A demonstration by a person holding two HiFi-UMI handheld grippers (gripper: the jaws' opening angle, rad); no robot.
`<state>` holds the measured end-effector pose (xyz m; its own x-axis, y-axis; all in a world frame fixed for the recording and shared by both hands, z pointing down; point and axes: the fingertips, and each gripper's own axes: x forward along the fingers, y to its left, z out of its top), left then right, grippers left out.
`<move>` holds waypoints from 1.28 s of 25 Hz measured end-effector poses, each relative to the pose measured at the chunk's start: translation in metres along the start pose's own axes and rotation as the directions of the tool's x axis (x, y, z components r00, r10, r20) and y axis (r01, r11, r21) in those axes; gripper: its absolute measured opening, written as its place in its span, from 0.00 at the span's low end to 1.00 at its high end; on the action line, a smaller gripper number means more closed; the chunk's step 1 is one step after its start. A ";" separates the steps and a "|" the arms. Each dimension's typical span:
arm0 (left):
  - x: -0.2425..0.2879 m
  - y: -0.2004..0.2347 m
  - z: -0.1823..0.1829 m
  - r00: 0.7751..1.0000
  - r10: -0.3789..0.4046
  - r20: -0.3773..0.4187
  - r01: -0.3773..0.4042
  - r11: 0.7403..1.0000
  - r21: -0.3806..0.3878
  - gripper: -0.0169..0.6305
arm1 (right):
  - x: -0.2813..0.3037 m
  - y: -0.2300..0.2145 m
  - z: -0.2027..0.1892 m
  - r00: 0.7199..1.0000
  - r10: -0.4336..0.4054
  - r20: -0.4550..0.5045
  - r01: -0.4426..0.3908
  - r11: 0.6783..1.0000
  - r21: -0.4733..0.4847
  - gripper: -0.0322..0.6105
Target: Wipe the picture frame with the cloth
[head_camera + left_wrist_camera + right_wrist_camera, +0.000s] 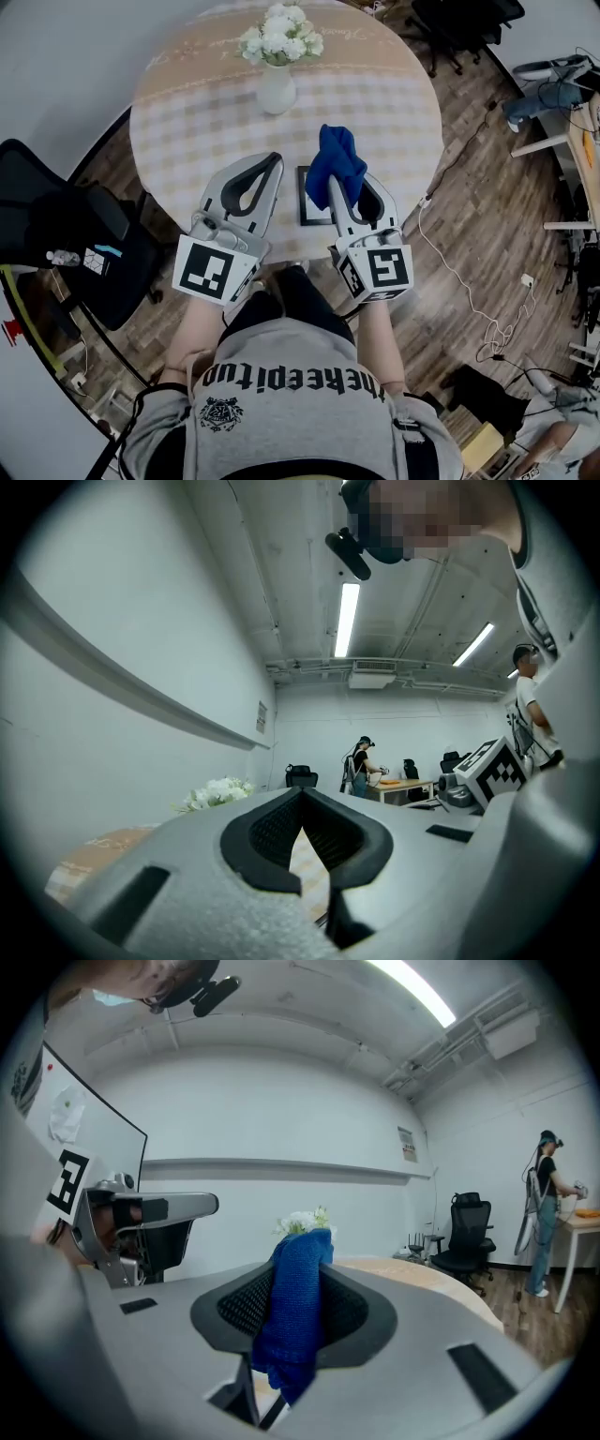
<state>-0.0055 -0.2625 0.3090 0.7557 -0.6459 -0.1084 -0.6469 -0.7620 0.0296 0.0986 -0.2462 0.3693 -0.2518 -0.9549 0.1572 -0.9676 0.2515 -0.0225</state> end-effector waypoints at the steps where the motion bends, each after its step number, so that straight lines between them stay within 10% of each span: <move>1: 0.002 0.003 -0.002 1.000 0.010 -0.001 -0.010 1.000 0.003 0.05 | 0.005 -0.001 -0.005 1.000 0.010 -0.013 -0.010 1.000 0.002 0.25; 32: 0.011 0.024 -0.054 0.970 0.202 -0.138 -0.208 0.978 -0.025 0.05 | 0.065 -0.008 -0.159 0.905 0.210 -0.371 -0.178 0.977 0.117 0.25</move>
<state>-0.0067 -0.2906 0.3624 0.6157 -0.7871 0.0375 -0.7871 -0.6121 0.0759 0.0926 -0.2851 0.5362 -0.4239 -0.7525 0.5040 -0.9025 0.3973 -0.1659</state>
